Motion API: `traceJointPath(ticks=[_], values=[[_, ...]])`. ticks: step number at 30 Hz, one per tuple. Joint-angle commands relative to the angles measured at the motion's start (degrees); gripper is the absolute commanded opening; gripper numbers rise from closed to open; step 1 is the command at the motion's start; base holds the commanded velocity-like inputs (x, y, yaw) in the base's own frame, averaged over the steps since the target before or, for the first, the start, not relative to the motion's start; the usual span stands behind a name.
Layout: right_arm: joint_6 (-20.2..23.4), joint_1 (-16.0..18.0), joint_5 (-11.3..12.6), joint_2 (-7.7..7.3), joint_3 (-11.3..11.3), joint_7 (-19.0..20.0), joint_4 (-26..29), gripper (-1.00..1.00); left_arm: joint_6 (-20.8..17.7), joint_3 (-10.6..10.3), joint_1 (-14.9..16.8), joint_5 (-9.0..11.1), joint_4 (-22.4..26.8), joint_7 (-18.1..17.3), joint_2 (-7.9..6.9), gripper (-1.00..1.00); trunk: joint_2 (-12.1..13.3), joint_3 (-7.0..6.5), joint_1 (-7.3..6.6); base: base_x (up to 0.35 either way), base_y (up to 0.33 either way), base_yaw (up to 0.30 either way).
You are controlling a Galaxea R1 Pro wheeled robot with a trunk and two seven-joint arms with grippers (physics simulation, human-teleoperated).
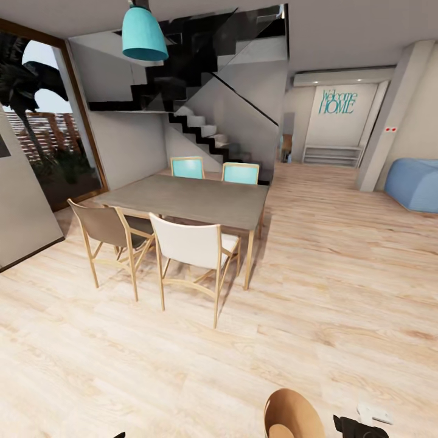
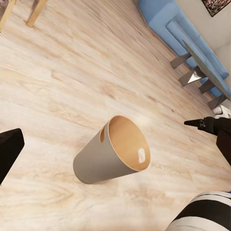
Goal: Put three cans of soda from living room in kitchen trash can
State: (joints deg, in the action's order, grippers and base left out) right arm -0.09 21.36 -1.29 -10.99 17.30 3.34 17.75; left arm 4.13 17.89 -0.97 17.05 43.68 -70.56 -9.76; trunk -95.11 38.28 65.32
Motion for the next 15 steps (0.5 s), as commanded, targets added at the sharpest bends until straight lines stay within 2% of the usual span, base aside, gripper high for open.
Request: traceJointPath(ticks=[1, 15], values=[[0.0, 0.0, 0.0, 0.00, 0.0, 0.0, 0.0, 1.00, 0.0, 0.0, 0.0, 0.0, 0.0, 0.0, 0.00, 1.00, 0.0, 0.00, 0.00, 0.109, 0.059, 0.000], [0.0, 0.0, 0.0, 0.00, 0.0, 0.0, 0.0, 1.00, 0.0, 0.0, 0.0, 0.0, 0.0, 0.0, 0.00, 1.00, 0.0, 0.01, 0.00, 0.023, 0.012, 0.000]])
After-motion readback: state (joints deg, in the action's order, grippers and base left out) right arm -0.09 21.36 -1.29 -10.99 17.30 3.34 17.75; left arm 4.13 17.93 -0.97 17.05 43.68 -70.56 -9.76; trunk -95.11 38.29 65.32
